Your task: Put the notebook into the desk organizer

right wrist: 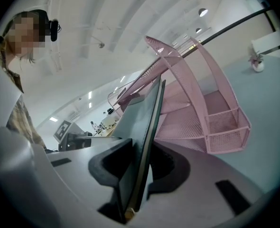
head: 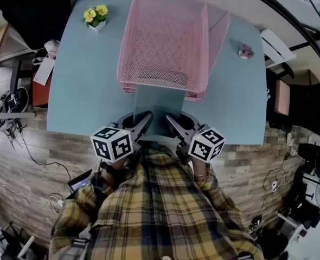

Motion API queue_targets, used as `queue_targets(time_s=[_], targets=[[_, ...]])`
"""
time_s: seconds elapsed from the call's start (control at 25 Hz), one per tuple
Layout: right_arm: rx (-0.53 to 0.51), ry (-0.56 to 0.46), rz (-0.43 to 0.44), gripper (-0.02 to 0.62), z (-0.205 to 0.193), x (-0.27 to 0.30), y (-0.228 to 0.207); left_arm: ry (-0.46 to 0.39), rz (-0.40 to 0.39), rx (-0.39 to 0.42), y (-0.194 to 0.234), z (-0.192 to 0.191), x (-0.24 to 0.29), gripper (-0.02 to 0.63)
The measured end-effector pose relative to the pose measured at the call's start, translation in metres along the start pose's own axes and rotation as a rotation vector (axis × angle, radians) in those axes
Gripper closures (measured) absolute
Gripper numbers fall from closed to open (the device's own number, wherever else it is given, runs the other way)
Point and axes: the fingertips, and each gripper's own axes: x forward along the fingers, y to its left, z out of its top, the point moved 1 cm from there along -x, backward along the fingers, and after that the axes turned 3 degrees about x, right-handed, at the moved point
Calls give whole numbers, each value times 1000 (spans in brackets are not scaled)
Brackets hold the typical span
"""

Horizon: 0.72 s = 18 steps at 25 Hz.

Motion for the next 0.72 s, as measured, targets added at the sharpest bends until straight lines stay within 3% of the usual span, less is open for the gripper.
queue_targets(time_s=[0.72], targets=[[4, -47, -15, 471, 42, 26, -9, -83, -50, -105, 12, 46, 13, 514]])
